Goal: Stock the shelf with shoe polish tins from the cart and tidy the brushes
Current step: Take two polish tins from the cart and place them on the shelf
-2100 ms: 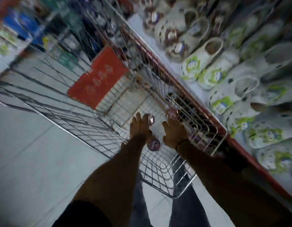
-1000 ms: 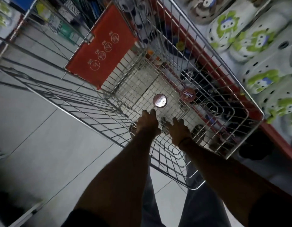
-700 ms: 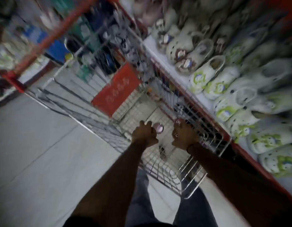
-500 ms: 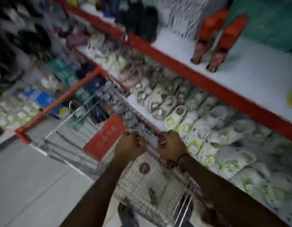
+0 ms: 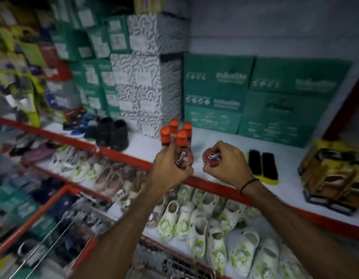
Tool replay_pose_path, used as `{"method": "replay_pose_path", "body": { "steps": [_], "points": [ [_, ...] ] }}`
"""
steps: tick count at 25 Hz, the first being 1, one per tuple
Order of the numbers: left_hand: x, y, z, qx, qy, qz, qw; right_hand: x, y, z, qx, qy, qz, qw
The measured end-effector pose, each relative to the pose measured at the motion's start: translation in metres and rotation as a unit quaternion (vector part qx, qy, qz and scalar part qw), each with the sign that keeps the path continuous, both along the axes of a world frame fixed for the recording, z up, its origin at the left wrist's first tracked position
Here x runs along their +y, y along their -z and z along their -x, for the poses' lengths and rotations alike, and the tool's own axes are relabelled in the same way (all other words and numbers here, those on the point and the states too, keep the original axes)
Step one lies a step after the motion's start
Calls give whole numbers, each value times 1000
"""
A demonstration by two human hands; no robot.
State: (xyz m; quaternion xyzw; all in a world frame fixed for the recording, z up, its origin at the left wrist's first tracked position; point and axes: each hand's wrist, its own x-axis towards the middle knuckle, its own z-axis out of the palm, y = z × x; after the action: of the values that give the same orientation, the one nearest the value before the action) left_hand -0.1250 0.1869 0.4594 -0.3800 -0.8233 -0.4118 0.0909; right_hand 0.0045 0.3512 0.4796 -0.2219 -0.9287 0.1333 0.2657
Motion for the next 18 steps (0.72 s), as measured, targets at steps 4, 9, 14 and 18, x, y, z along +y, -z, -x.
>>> {"method": "replay_pose_path", "body": {
  "steps": [4, 9, 14, 18],
  "points": [
    [78, -4, -14, -13, 67, 61, 996, 48, -1, -17, -103, 76, -48, 991],
    [135, 40, -2, -25, 85, 132, 987, 88, 35, -2, -204, 54, -65, 975],
    [179, 51, 18, -32, 130, 124, 983, 133, 47, 17, -240, 60, -92, 965],
    [211, 52, 29, -24, 129, 129, 983, 162, 45, 30, -245, 64, -62, 965]
  ]
}}
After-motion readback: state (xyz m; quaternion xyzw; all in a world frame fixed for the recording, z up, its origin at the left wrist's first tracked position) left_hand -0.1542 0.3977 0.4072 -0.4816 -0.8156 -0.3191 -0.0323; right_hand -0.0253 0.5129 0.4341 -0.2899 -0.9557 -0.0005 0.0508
